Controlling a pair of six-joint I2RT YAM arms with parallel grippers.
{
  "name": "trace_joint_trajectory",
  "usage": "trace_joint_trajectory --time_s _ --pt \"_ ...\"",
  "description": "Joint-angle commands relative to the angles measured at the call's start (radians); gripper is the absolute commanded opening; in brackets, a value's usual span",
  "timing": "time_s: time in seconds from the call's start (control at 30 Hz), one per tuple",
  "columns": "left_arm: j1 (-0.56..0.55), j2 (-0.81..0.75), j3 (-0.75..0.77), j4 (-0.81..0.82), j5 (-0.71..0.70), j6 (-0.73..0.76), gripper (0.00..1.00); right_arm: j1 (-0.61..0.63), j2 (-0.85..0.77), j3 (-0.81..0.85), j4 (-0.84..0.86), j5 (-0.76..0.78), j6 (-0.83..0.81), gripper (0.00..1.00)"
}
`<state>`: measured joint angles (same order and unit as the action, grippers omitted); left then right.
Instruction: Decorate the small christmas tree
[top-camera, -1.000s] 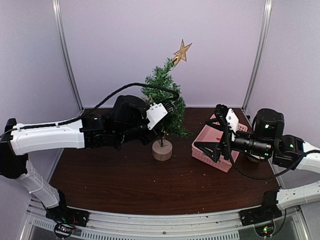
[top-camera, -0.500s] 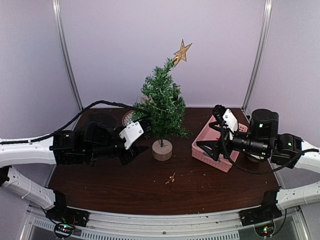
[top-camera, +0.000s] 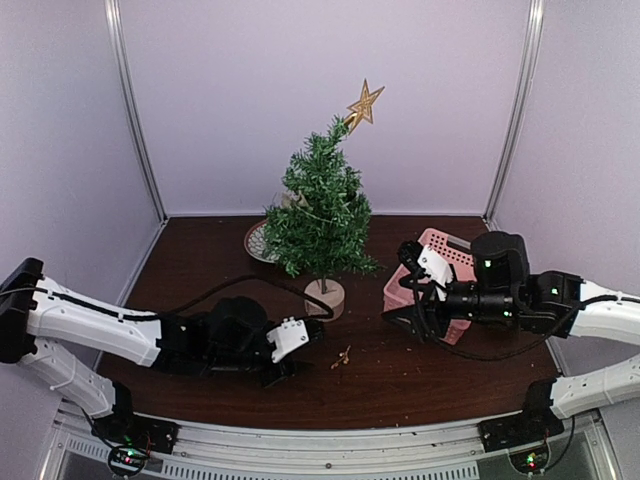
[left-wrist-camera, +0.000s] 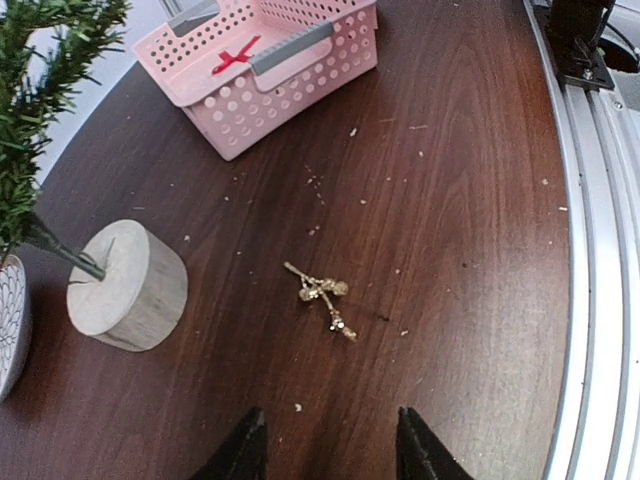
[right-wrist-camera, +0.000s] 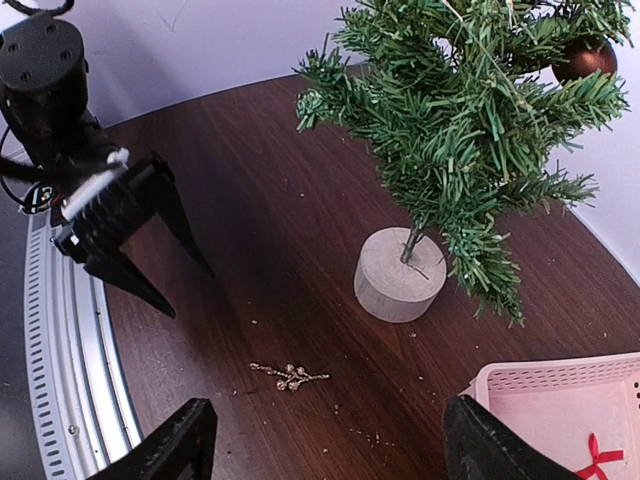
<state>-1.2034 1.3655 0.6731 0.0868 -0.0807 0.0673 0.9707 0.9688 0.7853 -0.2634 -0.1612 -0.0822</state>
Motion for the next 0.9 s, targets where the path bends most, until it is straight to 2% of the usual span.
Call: trace_joint_trajectory --time_s 0.0,0.2,0.47,0.87 --pt "-0.041 0.111 -0.010 0.280 0.028 -0.018 0.45 -0.003 -0.025 -0.001 0.012 -0.002 -0.001 0.81" --pt "-0.051 0.273 0.042 0.343 0.003 -0.024 0.44 -0.004 -0.047 -0.005 0.011 0.011 0.003 0.82" --pt "-0.049 0.400 0.104 0.318 -0.077 -0.050 0.43 -0.004 -0.071 -0.016 0.020 0.011 0.001 0.82" --pt "-0.006 0.504 0.151 0.319 -0.104 -0.064 0.22 -0.004 -0.092 -0.036 0.042 0.016 -0.018 0.80"
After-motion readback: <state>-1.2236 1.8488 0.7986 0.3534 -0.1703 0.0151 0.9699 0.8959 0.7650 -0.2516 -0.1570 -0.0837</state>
